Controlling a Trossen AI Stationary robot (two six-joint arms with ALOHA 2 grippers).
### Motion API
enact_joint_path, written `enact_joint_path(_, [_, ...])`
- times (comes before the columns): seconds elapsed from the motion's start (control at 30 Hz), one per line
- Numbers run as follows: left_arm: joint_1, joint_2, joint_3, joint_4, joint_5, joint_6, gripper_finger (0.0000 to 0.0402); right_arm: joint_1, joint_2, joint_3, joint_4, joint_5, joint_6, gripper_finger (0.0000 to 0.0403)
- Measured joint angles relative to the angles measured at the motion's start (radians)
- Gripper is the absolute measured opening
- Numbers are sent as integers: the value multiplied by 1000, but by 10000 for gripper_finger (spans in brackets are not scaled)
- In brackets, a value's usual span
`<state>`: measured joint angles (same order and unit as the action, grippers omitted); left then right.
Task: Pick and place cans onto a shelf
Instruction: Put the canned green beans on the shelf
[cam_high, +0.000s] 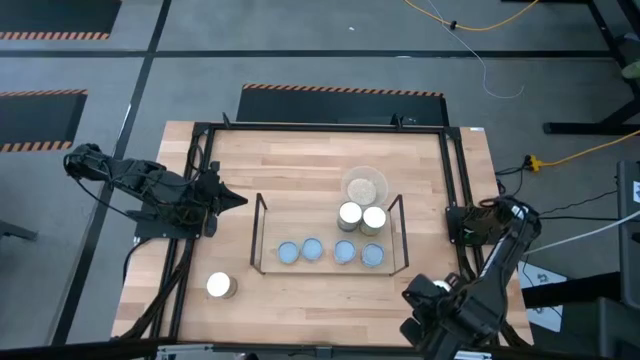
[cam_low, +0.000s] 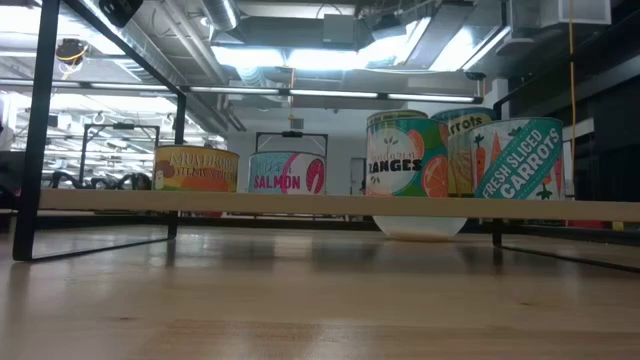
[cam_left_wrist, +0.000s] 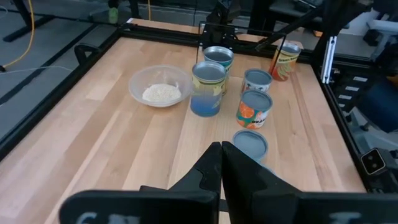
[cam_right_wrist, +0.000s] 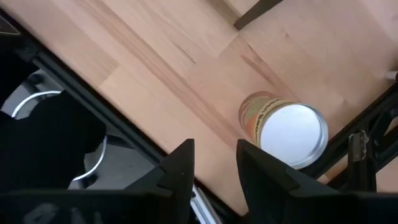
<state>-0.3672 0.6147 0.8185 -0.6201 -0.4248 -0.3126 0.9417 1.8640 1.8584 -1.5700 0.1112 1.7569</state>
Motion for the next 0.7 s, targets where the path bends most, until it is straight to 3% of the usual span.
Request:
enact_joint_path(0.47, [0, 0, 0, 0, 0, 0, 3, 61, 25, 0, -2, -6, 26, 124])
enact_joint_path(0.7, [0, 0, 0, 0, 0, 35, 3, 109, 21, -13, 1, 69, 136, 124])
